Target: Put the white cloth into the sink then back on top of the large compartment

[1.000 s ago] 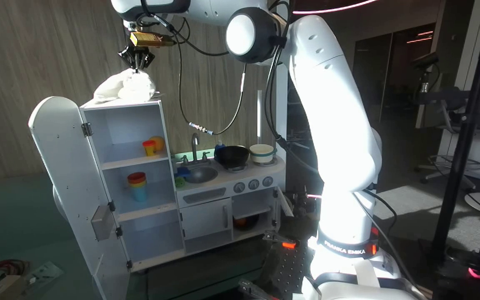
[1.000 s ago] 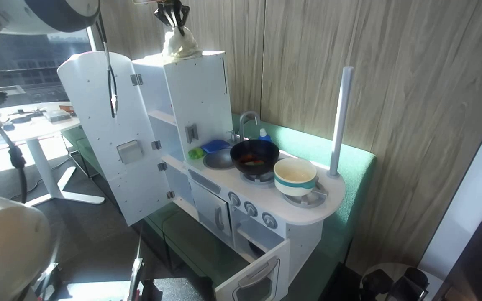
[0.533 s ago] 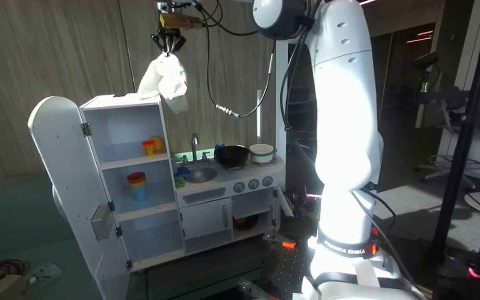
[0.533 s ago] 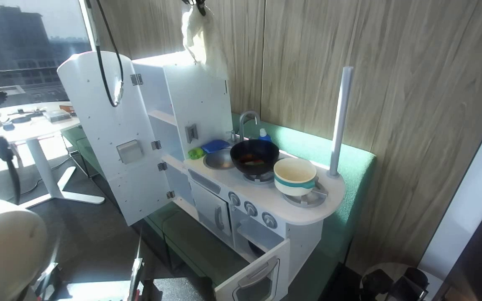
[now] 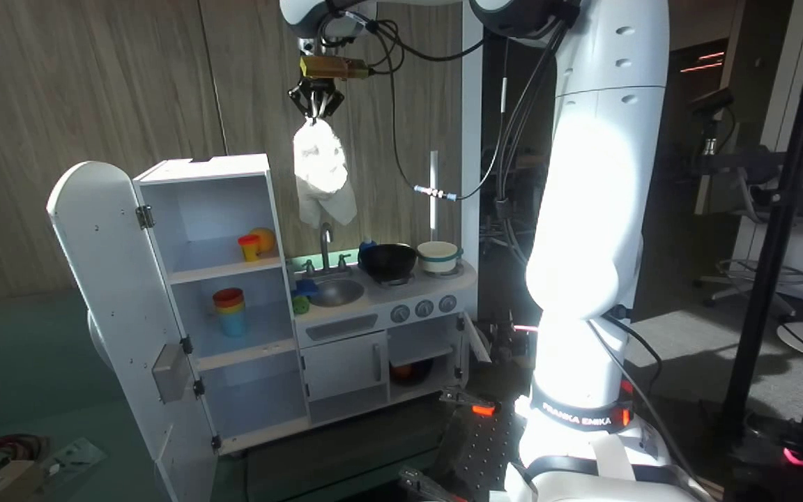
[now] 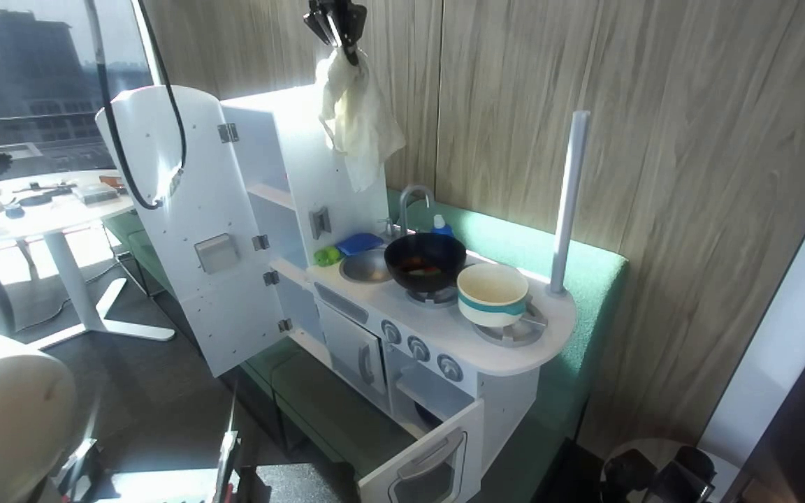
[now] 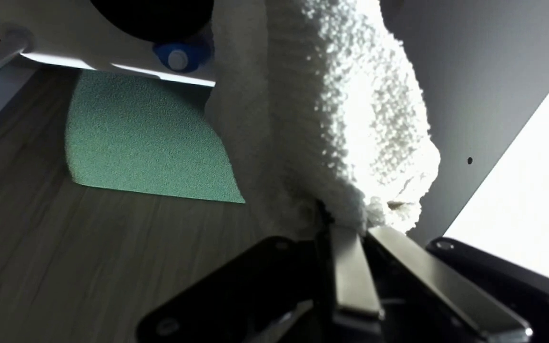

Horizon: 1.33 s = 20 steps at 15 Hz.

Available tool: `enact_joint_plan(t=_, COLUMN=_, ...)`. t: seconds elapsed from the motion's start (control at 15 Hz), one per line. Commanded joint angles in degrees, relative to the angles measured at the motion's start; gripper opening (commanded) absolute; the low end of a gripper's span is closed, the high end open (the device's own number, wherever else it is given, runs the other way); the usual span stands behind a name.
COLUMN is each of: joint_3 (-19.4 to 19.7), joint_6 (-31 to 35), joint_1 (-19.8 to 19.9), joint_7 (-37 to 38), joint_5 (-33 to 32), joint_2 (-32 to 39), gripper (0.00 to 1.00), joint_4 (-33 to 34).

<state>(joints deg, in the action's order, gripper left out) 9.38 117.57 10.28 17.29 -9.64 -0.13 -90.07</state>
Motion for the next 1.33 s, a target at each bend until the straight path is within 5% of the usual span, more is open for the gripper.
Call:
enact_joint_plan(t=0.0, joint_3=0.73, joint_6=11.21, joint_1=0.38, joint_7=1.50, joint_5=0.14, joint_2=-1.42, gripper=0.02, joint_4=-9.80)
enact_joint_plan(t=0.53, joint_3=2.91, joint_6=25.63, joint_1=2.08, joint_7=1.31, joint_5=5.24, joint_2=3.08, gripper=0.02, joint_4=-21.50)
enact_joint_plan(t=0.87, joint_3=1.79, joint_6=33.29, joint_1=1.96, joint_7=-4.37, joint_5=14.23, joint_2=8.23, gripper=0.02, joint_4=-23.64)
enact_joint_plan(t=1.27, joint_3=-1.86, joint_6=34.70, joint_1=3.20, joint_7=-12.67, joint_5=28.62, joint_2=15.53, gripper=0.02, joint_4=-23.11)
